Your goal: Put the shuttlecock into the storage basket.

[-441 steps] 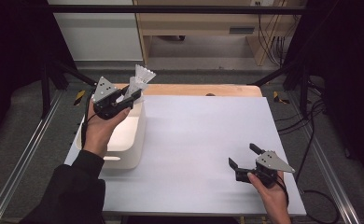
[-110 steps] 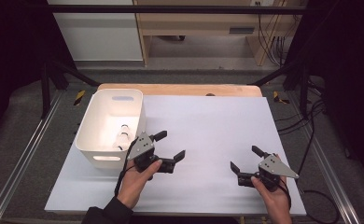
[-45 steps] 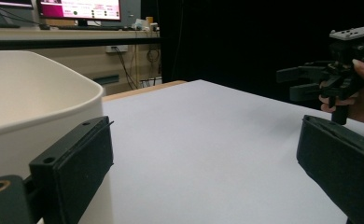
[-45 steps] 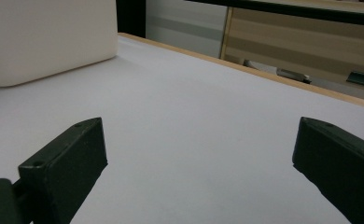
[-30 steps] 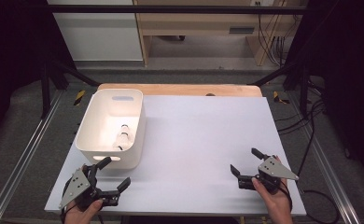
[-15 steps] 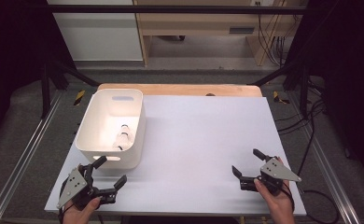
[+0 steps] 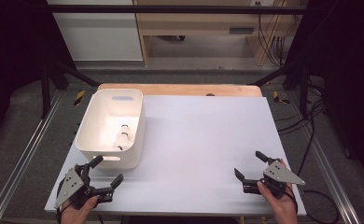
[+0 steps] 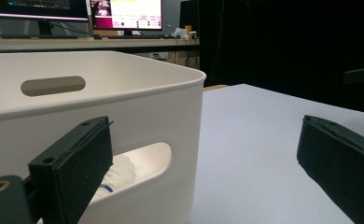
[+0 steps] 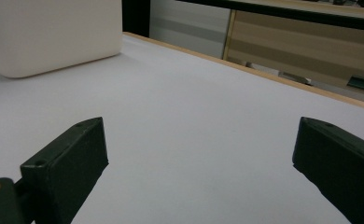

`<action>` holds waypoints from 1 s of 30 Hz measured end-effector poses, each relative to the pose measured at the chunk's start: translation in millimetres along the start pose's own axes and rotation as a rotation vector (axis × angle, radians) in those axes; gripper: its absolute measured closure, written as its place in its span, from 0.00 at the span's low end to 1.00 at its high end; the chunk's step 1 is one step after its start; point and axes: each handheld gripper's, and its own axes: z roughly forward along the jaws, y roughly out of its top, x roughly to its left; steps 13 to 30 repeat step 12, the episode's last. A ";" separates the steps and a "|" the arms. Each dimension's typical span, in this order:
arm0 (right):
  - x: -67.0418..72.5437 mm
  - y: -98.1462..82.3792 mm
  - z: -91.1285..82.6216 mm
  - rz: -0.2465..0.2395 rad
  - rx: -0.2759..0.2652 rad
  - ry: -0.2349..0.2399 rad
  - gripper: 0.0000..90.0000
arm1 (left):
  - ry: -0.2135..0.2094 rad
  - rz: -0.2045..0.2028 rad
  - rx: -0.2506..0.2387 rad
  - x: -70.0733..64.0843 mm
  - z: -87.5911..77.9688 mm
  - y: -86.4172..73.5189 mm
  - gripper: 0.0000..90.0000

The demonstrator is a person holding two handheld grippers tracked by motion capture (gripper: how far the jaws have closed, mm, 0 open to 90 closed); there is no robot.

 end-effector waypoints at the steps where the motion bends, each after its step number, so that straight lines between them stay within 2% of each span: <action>1: -0.2 -0.3 -0.5 -0.003 0.000 0.001 0.04 | 0.002 0.001 -0.001 0.3 -0.2 -0.4 0.04; 10: -3.0 -4.4 -4.6 -0.011 -0.004 -0.012 0.04 | 0.020 0.013 -0.019 4.0 -2.7 -2.3 0.04; 30: -3.9 -5.8 -4.6 -0.011 -0.002 -0.019 0.03 | 0.020 0.015 -0.021 3.8 -2.7 -2.3 0.04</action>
